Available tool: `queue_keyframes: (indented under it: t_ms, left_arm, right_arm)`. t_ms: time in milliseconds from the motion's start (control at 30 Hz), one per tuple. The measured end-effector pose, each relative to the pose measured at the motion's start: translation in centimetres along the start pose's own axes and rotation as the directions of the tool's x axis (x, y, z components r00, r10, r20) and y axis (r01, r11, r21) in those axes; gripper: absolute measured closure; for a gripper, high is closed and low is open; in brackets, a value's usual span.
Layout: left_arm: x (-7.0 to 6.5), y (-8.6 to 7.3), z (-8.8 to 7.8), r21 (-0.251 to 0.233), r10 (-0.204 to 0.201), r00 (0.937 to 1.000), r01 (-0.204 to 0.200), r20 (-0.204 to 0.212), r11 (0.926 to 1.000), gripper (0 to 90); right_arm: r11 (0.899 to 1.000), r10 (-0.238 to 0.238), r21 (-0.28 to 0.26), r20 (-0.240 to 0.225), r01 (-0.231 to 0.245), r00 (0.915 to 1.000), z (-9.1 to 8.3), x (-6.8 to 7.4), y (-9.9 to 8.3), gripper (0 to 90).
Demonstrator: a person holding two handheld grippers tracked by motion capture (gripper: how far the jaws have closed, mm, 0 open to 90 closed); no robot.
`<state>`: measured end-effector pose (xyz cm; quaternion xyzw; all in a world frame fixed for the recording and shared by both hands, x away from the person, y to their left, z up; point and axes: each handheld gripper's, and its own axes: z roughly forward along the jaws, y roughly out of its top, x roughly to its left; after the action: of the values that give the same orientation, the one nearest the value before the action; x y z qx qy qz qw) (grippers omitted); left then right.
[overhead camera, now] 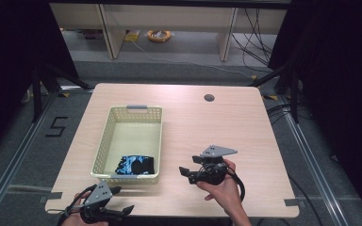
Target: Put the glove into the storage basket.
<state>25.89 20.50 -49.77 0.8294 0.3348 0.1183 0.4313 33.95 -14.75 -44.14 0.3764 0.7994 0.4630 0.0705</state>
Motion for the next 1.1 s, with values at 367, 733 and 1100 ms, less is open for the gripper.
queue_keyframes:
  t_ms: [367, 733, 1100]
  left_arm:
    - [0.1, 0.0, 0.0, 0.003, 0.006, 1.0000, -0.006, 0.006, 1.0000, 20.1]
    - [0.2, 0.0, -0.1, 0.051, 0.022, 0.9996, -0.023, 0.020, 0.9984, 20.2]
    - [0.0, -0.1, 0.1, 0.025, 0.027, 0.9996, -0.027, 0.012, 0.9993, 19.2]
  right_arm:
    - [1.000, 0.010, 0.015, 0.007, -0.010, 0.9999, -1.0, -0.5, -1.3, 32.3]
    - [1.000, 0.007, 0.019, 0.003, -0.007, 1.0000, -1.8, -0.7, -3.1, 29.6]
    - [0.998, 0.007, 0.057, 0.000, -0.007, 1.0000, -2.3, -0.1, -4.2, 24.5]
